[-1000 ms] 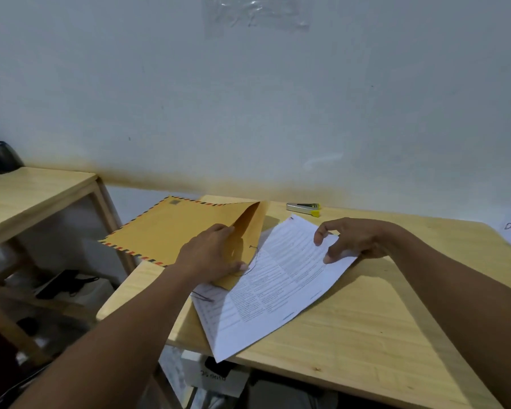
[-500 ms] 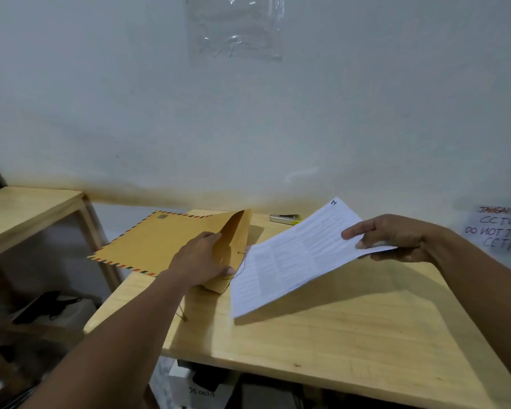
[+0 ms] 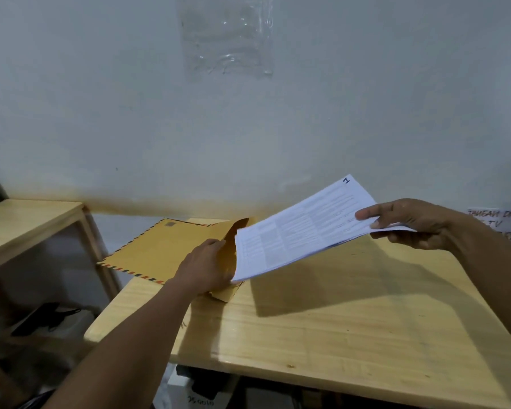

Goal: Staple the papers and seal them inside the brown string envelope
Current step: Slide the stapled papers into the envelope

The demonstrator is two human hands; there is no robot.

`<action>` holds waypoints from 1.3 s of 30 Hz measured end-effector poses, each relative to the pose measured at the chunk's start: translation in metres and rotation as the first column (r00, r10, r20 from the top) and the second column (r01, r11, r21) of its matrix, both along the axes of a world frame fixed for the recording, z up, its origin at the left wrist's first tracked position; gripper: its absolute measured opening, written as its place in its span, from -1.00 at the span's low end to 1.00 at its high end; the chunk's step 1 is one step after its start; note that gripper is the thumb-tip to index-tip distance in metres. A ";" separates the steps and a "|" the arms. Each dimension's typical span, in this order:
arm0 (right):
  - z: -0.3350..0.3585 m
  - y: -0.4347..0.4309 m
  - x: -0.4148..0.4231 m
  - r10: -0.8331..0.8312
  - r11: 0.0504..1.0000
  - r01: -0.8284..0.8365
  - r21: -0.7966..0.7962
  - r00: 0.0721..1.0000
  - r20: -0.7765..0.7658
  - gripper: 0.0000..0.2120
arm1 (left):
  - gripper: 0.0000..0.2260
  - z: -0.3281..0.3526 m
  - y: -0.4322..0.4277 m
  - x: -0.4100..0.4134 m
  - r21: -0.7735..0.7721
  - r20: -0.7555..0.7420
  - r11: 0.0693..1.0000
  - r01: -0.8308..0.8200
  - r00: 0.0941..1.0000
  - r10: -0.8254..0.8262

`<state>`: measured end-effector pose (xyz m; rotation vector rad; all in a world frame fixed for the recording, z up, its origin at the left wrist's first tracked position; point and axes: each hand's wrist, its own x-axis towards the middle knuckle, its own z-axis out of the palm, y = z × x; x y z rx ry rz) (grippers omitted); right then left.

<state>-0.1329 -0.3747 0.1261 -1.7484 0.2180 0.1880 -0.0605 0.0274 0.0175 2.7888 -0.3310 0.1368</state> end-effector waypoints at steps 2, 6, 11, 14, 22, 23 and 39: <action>-0.010 0.006 0.008 0.007 1.000 -0.007 -0.004 1.000 -0.026 -0.75 | -0.06 -0.002 0.002 -0.001 -0.005 -0.011 1.000 -0.003 1.000 0.003; -0.023 0.015 0.024 -0.045 0.998 0.045 0.046 0.999 -0.008 -0.75 | 0.01 -0.002 0.005 0.001 0.006 -0.028 0.999 0.036 0.999 -0.035; -0.033 0.028 0.032 -0.136 0.981 0.126 0.146 0.989 0.059 -0.74 | 0.09 0.001 0.004 0.003 -0.022 -0.057 0.997 0.068 0.996 -0.069; -0.041 0.035 0.031 -0.158 0.976 0.143 0.164 0.984 0.084 -0.74 | 0.08 0.001 0.003 0.003 -0.008 -0.043 0.997 0.081 0.996 -0.082; -0.052 0.040 0.024 -0.144 0.970 0.119 0.210 0.984 0.107 -0.73 | 0.22 0.005 -0.001 0.000 0.018 -0.093 0.994 0.108 0.990 -0.106; -0.052 0.043 0.024 -0.135 0.972 0.110 0.208 0.985 0.108 -0.73 | 0.22 0.006 -0.002 -0.001 0.017 -0.093 0.993 0.113 0.990 -0.111; -0.079 0.154 0.041 0.242 0.970 -0.240 -0.030 0.967 0.085 -0.69 | 0.15 0.010 -0.017 -0.006 -0.024 -0.050 0.976 0.216 0.975 -0.217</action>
